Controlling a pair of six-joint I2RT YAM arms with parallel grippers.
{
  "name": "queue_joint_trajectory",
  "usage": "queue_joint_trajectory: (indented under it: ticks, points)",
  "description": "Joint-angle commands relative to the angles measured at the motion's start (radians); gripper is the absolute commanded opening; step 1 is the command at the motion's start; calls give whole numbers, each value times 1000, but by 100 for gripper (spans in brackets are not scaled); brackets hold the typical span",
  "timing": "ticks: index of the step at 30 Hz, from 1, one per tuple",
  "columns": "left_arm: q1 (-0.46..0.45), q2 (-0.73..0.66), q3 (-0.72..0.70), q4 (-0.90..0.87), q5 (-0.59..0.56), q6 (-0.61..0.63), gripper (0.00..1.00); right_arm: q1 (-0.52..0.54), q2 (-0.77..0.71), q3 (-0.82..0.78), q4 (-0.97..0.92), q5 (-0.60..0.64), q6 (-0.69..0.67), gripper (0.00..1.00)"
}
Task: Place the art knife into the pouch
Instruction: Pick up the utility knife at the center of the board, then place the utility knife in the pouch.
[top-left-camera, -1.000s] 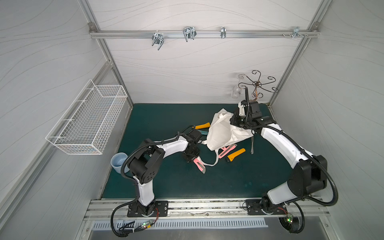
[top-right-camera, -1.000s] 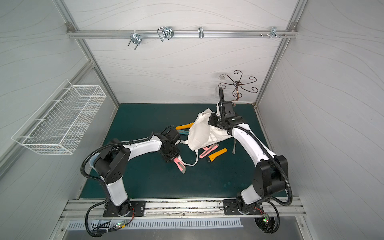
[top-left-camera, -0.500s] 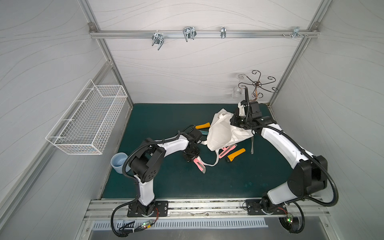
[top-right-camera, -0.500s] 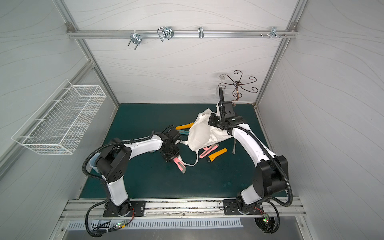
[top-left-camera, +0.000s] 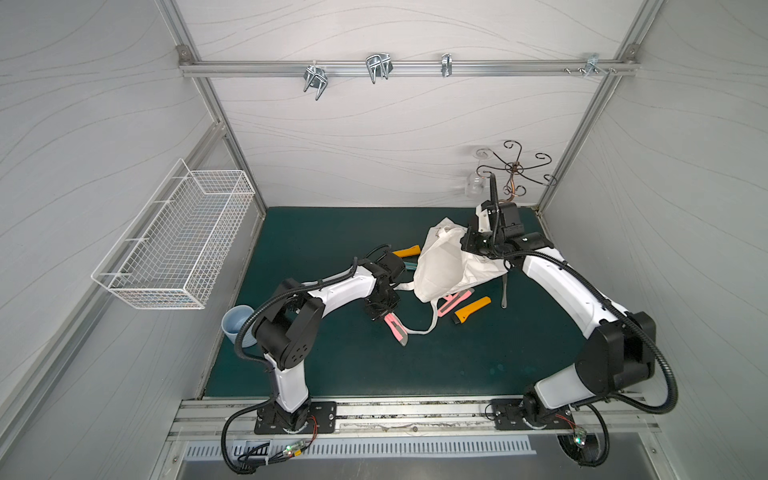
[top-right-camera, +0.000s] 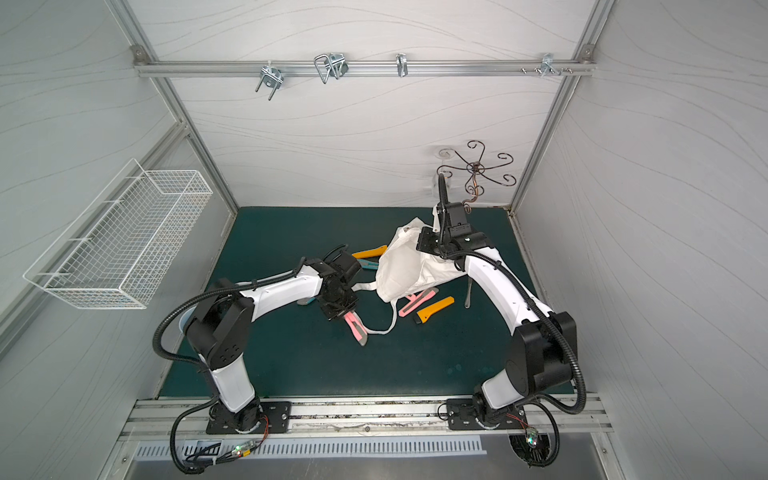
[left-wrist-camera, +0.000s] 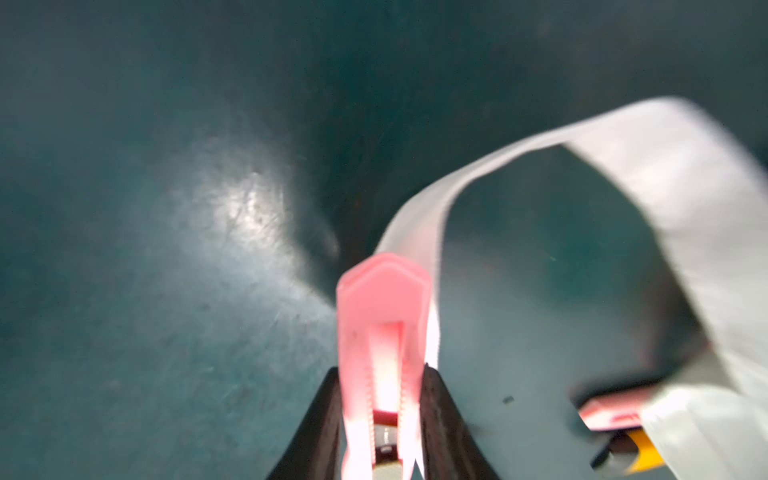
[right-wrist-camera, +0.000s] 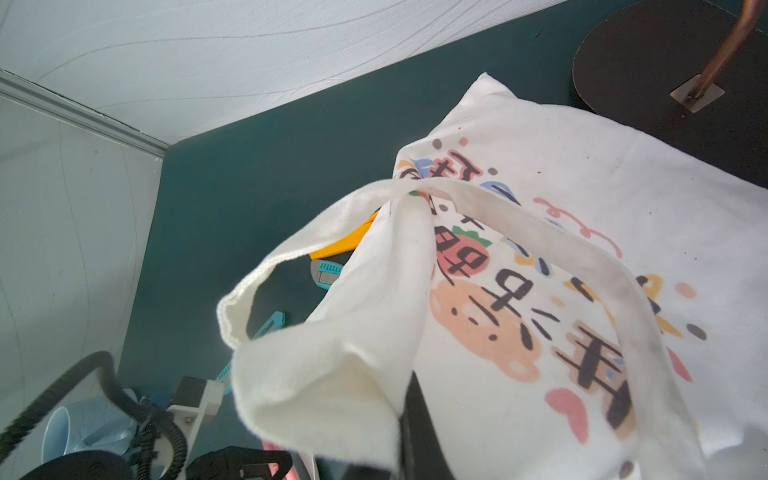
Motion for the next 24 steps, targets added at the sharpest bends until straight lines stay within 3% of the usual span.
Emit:
queue_joint_trajectory:
  ticks: [1,10,24]
  points:
    - [-4,-81,45,-55,-55,34,21,-2,-17,5,-10,4,-15,0]
    - [7,-101,233,-115,-129,137,22,5,-15,-7,-19,5,-19,0]
    - [32,172,607,13,-53,242,22,12,-11,-43,-11,12,-30,0]
